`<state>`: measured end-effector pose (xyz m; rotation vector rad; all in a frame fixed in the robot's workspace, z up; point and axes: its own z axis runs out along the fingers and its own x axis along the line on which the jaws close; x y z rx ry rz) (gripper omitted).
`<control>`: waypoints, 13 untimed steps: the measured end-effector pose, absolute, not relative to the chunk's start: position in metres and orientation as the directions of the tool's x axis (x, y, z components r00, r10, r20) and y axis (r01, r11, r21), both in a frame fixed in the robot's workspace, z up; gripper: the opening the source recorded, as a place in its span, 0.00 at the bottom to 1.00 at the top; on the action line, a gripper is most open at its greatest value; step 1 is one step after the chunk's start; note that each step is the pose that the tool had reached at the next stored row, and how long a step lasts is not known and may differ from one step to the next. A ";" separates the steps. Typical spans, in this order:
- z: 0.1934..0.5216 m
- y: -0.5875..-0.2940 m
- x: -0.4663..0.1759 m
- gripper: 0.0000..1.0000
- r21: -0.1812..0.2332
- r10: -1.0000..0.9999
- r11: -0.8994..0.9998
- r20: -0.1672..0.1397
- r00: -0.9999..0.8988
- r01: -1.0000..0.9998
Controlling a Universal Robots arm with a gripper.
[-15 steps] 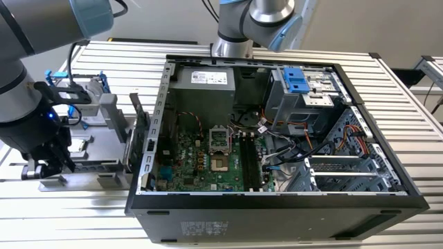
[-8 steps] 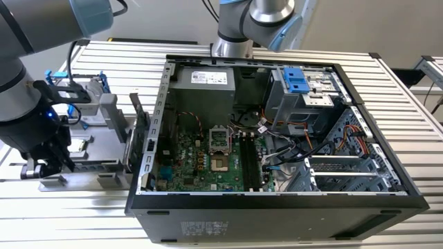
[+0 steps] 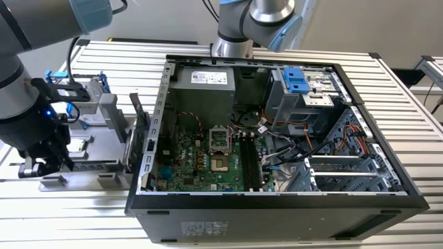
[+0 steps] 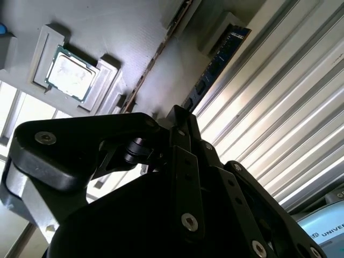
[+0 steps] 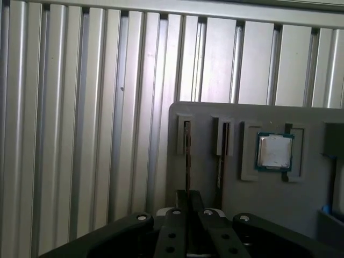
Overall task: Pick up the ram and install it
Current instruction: 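Pick up the ram and move it above insertion slot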
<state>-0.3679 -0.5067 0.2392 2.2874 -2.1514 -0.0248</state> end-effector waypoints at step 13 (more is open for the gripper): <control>0.250 -0.507 -0.368 0.00 0.012 -0.999 -0.052 -0.011 0.052 -0.999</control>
